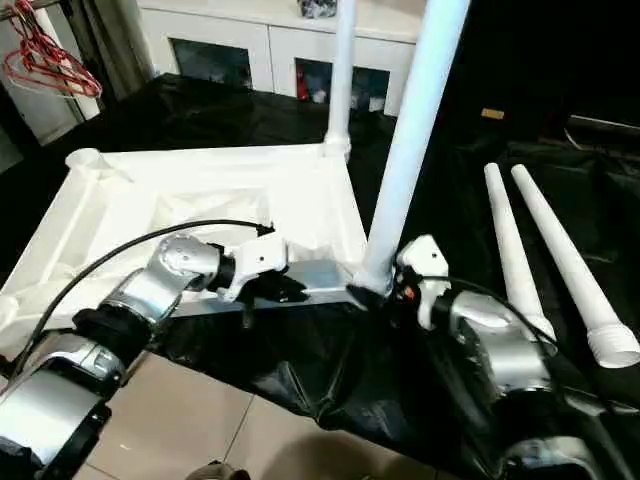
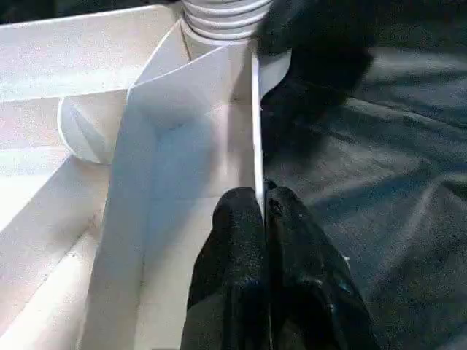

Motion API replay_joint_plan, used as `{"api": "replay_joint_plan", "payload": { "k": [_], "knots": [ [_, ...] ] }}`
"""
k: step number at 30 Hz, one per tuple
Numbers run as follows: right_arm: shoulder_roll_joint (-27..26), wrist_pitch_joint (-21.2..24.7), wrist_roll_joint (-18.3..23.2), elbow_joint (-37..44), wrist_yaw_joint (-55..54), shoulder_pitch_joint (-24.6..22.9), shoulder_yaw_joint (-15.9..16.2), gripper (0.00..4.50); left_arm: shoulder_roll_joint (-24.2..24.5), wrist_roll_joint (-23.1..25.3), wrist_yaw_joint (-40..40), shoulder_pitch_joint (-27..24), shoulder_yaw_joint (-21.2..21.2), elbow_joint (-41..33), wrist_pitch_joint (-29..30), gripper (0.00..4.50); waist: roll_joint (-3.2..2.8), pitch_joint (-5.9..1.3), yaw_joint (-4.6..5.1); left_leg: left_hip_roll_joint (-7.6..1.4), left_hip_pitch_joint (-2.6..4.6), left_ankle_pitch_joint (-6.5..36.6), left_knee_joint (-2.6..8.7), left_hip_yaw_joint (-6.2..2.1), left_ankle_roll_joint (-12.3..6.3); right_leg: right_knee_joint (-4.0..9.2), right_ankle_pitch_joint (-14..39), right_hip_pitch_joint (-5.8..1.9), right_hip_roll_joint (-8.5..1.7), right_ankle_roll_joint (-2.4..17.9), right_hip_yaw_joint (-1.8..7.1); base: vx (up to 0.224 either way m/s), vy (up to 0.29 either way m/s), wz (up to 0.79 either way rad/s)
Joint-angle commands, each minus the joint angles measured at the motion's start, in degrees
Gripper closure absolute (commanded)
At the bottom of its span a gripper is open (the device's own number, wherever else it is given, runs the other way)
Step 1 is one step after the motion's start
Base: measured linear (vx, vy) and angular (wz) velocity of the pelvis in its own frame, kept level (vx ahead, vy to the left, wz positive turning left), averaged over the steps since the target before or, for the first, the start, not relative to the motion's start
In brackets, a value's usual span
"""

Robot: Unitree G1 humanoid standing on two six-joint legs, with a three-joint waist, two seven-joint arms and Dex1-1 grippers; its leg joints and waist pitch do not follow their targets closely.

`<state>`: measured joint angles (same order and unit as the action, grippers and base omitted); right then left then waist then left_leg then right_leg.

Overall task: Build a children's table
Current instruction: Rotate leg to tighten

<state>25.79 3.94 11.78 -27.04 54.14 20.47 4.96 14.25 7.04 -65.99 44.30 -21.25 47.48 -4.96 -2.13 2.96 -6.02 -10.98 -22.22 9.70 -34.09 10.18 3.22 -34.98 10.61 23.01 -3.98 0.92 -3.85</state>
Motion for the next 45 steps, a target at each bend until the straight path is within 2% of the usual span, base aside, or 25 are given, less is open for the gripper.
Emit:
{"api": "replay_joint_plan", "payload": {
  "k": [1, 4, 12, 14, 22, 26, 27, 28, 29, 30, 32, 34, 35, 36, 38, 39, 40, 42, 45],
  "knots": [
    [0.89, 1.53, 0.78, 1.8, 3.4, 0.04, 1.38, 0.76, 0.51, 0.3, -1.81, -0.08, -1.21, -0.85, -0.97, 4.5, 1.24, -3.88, -0.16, -2.29, 0.8, 10.65, 3.62, -0.56, -5.33, 4.63, 12.66, -3.09, -4.52, 11.54, 2.46, 0.0, 0.0, 0.0],
    [1.6, 1.03, -0.36, 0.84, 4.7, 1.23, 1.97, 0.76, 1.19, 0.56, -2.68, 0.07, -1.21, -0.23, -1.77, 4.5, 1.62, -3.88, -0.18, -2.29, 0.8, 10.09, 3.57, -0.51, -5.54, 4.54, 12.18, -2.98, -4.53, 11.93, 2.4, 0.0, 0.0, 0.0],
    [0.66, 1.63, 0.47, 0.5, 6.59, 2.95, 1.76, 1.55, 1.58, 0.42, -3.42, -0.47, -0.65, -0.4, -1.65, 4.5, 2.11, -3.83, -0.33, -2.38, 0.81, 8.88, 3.56, -0.46, -5.67, 4.28, 11.83, -2.89, -4.58, 12.0, 2.42, 0.0, 0.0, 0.0],
    [0.6, 1.69, 0.59, 0.49, 6.9, 2.96, 1.78, 1.67, 1.56, 0.42, -3.45, -0.49, -0.61, -0.38, -1.69, 4.5, 2.02, -3.86, -0.36, -2.44, 0.89, 9.1, 3.58, -0.47, -5.45, 4.28, 11.82, -2.86, -4.63, 12.06, 2.43, 0.0, 0.0, 0.0],
    [-0.47, 3.5, 0.71, 0.22, 6.66, 2.1, 1.92, 1.75, 1.09, 0.43, -1.98, -0.44, 0.08, 0.6, -0.83, 4.5, 2.25, -3.81, -0.32, -2.5, 1.03, 9.71, 3.69, -0.49, -4.93, 4.18, 10.42, -2.9, -4.62, 12.8, 2.46, 0.0, 0.0, 0.0],
    [-1.58, 4.74, 1.14, 0.0, 4.54, 1.88, 0.94, 1.75, 0.24, 0.41, 0.25, -0.04, 0.84, 1.46, 0.74, 4.5, 2.36, -3.56, -0.28, -2.38, 1.26, 12.0, 3.83, -0.48, -3.93, 4.8, 15.04, -2.8, -4.76, 11.91, 2.47, 0.0, 0.0, 0.0],
    [-2.66, 4.97, 0.71, -0.65, 1.98, 1.75, 0.44, 1.75, -0.62, 0.43, 2.55, 0.42, 1.46, 2.16, 1.68, 4.5, 2.42, -3.49, -0.15, -2.38, 1.27, 12.5, 3.94, -0.48, -3.6, 4.92, 16.52, -2.69, -4.76, 11.47, 2.5, 0.0, 0.0, 0.0],
    [-6.13, 4.65, -0.97, -2.89, -6.78, 1.65, -0.99, 1.75, -2.96, 1.15, 9.27, 1.78, 2.48, 4.04, 3.5, 4.5, 2.39, -3.46, -0.11, -2.38, 1.47, 13.18, 3.98, -0.56, -2.8, 5.13, 18.04, -2.48, -4.87, 11.22, 2.48, 0.0, 0.0, 0.0],
    [-7.31, 4.67, -1.47, -3.57, -9.67, 1.63, -1.45, 1.75, -3.73, 1.39, 11.28, 2.2, 2.73, 4.59, 4.04, 4.5, 2.37, -3.34, 0.11, -2.27, 1.51, 13.49, 4.04, -0.49, -2.39, 5.25, 18.92, -2.22, -4.69, 10.95, 2.51, 0.0, 0.0, 0.0],
    [-8.17, 4.73, -1.81, -3.99, -11.7, 1.64, -1.73, 1.75, -4.23, 1.56, 12.5, 2.47, 2.83, 4.92, 4.44, 4.5, 2.42, -3.27, 0.22, -2.24, 1.64, 14.98, 4.28, -0.79, -1.51, 5.58, 21.89, -2.29, -4.91, 10.22, 2.34, 0.0, 0.0, 0.0],
    [-11.38, 4.81, -2.18, -5.54, -17.95, 1.94, -2.97, 1.75, -6.15, 2.02, 16.22, 3.31, 3.0, 5.95, 5.35, 4.5, 2.4, -3.28, 0.51, -2.22, 1.63, 16.03, 4.45, -0.89, -1.0, 5.8, 23.02, -2.33, -4.87, 9.29, 2.31, 0.0, 0.0, 0.0],
    [-15.66, 4.73, -2.83, -8.49, -26.09, 3.31, -4.31, 1.76, -8.61, 2.46, 19.33, 4.19, 2.87, 6.85, 6.53, 4.5, 2.2, -3.26, 0.84, -2.26, 1.91, 17.41, 4.54, -0.95, -0.64, 5.98, 23.6, -2.01, -4.94, 9.25, 2.39, 0.0, 0.0, 0.0],
    [-17.77, 4.6, -3.08, -9.93, -29.5, 4.16, -4.79, 1.76, -9.66, 2.82, 20.51, 4.54, 2.65, 7.14, 6.89, 4.5, 1.91, -3.26, 1.23, -2.2, 1.74, 18.01, 4.69, -1.07, -0.05, 5.94, 23.43, -1.99, -4.91, 9.38, 2.37, 0.0, 0.0, 0.0],
    [-17.93, 4.58, -3.09, -10.03, -29.73, 4.22, -4.82, 1.76, -9.73, 2.85, 20.59, 4.56, 2.63, 7.15, 6.9, 4.5, 2.06, -3.22, 1.34, -2.13, 1.83, 18.98, 4.75, -1.15, 0.1, 6.11, 24.16, -2.1, -4.85, 8.91, 2.23, 0.0, 0.0, 0.0],
    [-20.35, 2.59, -4.42, -11.84, -33.51, 5.52, -4.29, 1.76, -10.78, 2.84, 20.42, 4.6, 2.34, 6.91, 6.88, 4.5, 1.68, -3.21, 1.27, -2.15, 2.02, 19.74, 4.68, -1.11, 0.09, 6.28, 24.34, -1.85, -5.01, 8.77, 2.4, 0.0, 0.0, 0.0],
    [-21.27, 1.92, -4.8, -12.37, -34.18, 5.99, -3.87, 1.76, -11.18, 2.81, 20.32, 4.61, 2.26, 6.78, 6.94, 4.5, 1.88, -3.21, 1.42, -2.07, 1.64, 19.85, 4.83, -1.2, 0.05, 6.26, 24.48, -2.15, -5.01, 8.37, 2.33, 0.0, 0.0, 0.0],
    [-22.73, 1.71, -3.85, -12.77, -32.8, 6.61, -4.4, 1.76, -11.69, 2.91, 20.29, 4.72, 2.2, 7.04, 6.75, 4.5, 1.7, -3.26, 1.34, -2.11, 1.79, 19.87, 4.84, -1.19, -0.01, 6.24, 23.94, -2.03, -4.98, 8.27, 2.42, 0.0, 0.0, 0.0],
    [-23.18, 1.93, -2.81, -12.77, -31.52, 6.8, -4.97, 1.2, -11.76, 2.95, 20.14, 4.72, 2.15, 7.12, 6.58, 4.5, 1.8, -3.2, 1.38, -2.12, 1.78, 20.37, 4.85, -1.15, -0.36, 6.27, 23.34, -2.11, -4.92, 8.56, 2.47, 0.0, 0.0, 0.0],
    [-23.27, 1.48, -1.8, -12.61, -30.4, 7.46, -6.25, 0.96, -11.45, 2.87, 18.39, 4.04, 1.8, 6.83, 5.54, 4.5, 1.64, -3.24, 1.42, -2.23, 1.77, 20.74, 4.94, -1.17, -0.6, 6.11, 21.82, -2.16, -4.87, 9.07, 2.5, 0.0, 0.0, 0.0]
  ]
}}
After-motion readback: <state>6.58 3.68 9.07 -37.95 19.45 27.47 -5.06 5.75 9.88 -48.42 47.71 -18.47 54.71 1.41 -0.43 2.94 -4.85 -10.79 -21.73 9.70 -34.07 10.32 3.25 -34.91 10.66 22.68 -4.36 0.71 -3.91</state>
